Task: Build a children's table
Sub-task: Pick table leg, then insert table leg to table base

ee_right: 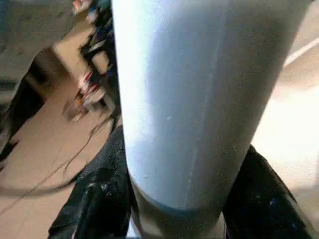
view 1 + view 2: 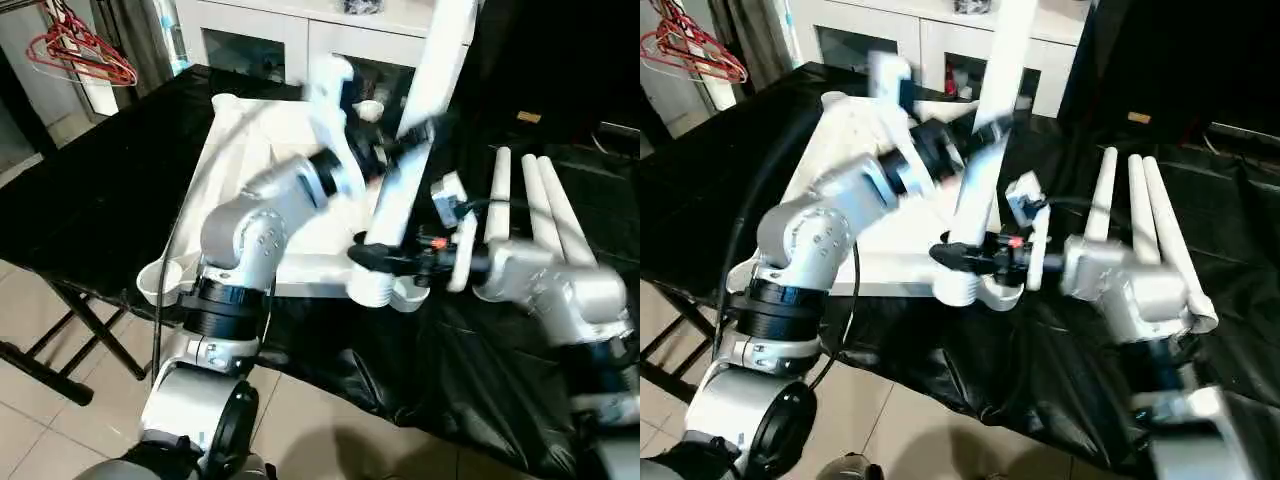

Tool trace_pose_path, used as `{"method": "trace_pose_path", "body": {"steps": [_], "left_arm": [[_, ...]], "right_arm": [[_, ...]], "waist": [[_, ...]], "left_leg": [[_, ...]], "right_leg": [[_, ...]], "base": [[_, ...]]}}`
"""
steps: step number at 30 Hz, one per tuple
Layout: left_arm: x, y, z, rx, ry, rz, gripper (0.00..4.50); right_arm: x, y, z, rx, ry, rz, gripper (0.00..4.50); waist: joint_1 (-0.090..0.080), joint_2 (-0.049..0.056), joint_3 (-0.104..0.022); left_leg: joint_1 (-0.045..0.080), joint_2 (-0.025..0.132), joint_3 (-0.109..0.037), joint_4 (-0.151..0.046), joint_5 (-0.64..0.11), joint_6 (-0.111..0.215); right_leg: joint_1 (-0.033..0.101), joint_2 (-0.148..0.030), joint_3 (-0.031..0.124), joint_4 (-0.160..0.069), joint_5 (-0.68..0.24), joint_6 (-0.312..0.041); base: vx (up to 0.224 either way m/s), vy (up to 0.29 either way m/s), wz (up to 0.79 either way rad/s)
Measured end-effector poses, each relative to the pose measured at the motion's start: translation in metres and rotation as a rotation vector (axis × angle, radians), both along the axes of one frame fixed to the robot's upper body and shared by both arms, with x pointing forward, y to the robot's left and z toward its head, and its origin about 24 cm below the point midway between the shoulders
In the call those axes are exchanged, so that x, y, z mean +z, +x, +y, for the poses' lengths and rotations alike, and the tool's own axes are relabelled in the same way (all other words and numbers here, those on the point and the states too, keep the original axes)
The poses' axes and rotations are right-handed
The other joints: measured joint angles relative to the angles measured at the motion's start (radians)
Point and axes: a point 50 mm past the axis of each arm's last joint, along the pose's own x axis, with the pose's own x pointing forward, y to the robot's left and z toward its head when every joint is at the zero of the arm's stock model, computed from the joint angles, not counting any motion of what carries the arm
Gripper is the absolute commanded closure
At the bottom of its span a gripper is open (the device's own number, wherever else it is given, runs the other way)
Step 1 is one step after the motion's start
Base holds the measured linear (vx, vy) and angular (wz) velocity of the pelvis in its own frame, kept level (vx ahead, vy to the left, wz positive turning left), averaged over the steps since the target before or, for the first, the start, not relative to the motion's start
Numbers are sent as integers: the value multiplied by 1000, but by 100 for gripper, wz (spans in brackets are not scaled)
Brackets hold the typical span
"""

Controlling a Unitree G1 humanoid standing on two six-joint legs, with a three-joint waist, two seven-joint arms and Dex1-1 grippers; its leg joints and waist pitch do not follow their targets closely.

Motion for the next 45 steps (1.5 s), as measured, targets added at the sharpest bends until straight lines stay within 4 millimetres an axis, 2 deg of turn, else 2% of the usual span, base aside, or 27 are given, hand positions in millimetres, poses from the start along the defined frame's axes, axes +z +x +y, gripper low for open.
{"method": "trace_pose_path", "body": {"steps": [5, 7, 10, 11, 14, 16, 18, 19, 21, 24, 27, 29, 32, 34, 36, 42, 45], "left_arm": [[12, -3, 14, 29, 12, -74, 147], [4, -3, 28, 28, 119, -114, 147], [-30, -3, 45, 27, 302, -90, 147], [-36, -2, 48, 33, 328, -72, 147], [-64, -8, 56, -14, 579, -112, 147], [-97, -11, 62, -65, 704, -68, 147], [-125, -13, 63, -95, 754, 1, 147], [-131, -13, 60, -103, 760, 14, 147], [-137, -13, 55, -109, 755, 20, 119], [-142, -12, 51, -114, 764, 23, 109], [-151, -12, 49, -127, 795, 24, 75], [-156, -10, 47, -153, 833, 23, 75], [-158, -5, 47, -202, 877, 3, 75], [-159, -3, 48, -240, 893, -3, 102], [-161, -2, 47, -269, 903, -4, 109], [-167, 3, 49, -293, 945, 4, 152], [-167, 6, 46, -307, 957, -7, 173]], "right_arm": [[0, 6, -4, -161, 33, -48, 259], [-4, 9, -6, -247, 9, -60, 259], [-9, 10, -26, -395, -55, -80, 259], [-9, 11, -30, -416, -70, -82, 259], [-8, 3, -37, -486, -147, -140, 259], [-11, -1, -47, -547, -210, -163, 259], [-13, -2, -54, -600, -232, -160, 259], [-15, -2, -55, -612, -239, -154, 259], [-18, -3, -53, -617, -239, -143, 259], [-21, -3, -46, -608, -254, -159, 259], [-25, -4, -42, -610, -261, -149, 259], [-25, -4, -42, -611, -260, -149, 259], [-25, -4, -41, -609, -264, -153, 259], [-26, -4, -40, -606, -272, -157, 259], [-26, -4, -41, -606, -275, -159, 259], [-32, -11, -48, -632, -301, -147, 259], [-29, -11, -50, -643, -303, -158, 259]], "waist": [[0, 1, -1], [-2, 6, -3], [-3, 9, -5], [-3, 9, -4], [-3, 10, -6], [-5, 9, -6], [-6, 4, -3], [-5, -2, -2], [-5, -10, -2], [-9, -10, -2], [-8, -11, -2], [-5, -11, -2], [-4, -6, -3], [-3, -1, -3], [-3, 5, -5], [-4, 28, -7], [-6, 30, -8]], "left_leg": [[0, 0, 0, 0, 0, -1], [1, 0, 0, 0, 1, -2], [0, 0, 0, 0, 2, -4], [-1, 1, 0, 0, 2, -5], [2, 1, 0, -2, 1, -7], [2, 1, 0, -2, 2, -7], [2, 1, 0, -2, 4, -9], [2, 1, 0, -3, 5, -10], [2, 2, 0, -4, 6, -11], [2, 1, 0, -4, 6, -10], [2, 1, 0, -4, 6, -10], [2, 1, 0, -4, 6, -10], [2, 1, 0, -4, 6, -10], [2, 1, 0, -4, 6, -10], [1, 1, 0, -4, 6, -10], [1, 1, 0, -4, 6, -10], [2, 1, 0, -5, 6, -10]], "right_leg": [[0, -1, -1, 0, 0, 0], [1, -1, -2, 0, 0, 0], [0, -1, -2, 1, 0, 1], [0, -1, -3, 1, 0, 1], [2, -2, -4, 0, 0, 2], [3, -2, -4, 0, 0, 3], [3, -2, -4, 0, -1, 8], [3, -2, -5, 0, -1, 8], [3, -2, -7, 0, 0, 7], [3, -3, -7, 0, 0, 7], [3, -3, -7, 0, 1, 7], [3, -3, -7, 0, 1, 7], [4, -4, -7, -1, 1, 7], [4, -4, -8, -1, 4, 3], [4, -4, -8, -3, 5, 2], [5, -4, -9, -3, 5, 2], [5, -4, -9, -3, 5, 1]], "base": [[0, 0, 0], [0, 0, 0], [0, 0, 0], [0, 0, 0], [0, 0, 0], [0, 0, 0], [0, 0, 0], [0, 0, 0], [0, 0, 0], [0, 0, 0], [0, 0, 0], [0, 0, 0], [0, 0, 0], [0, 0, 0], [0, 0, 0], [0, 0, 0], [0, 0, 0]]}}
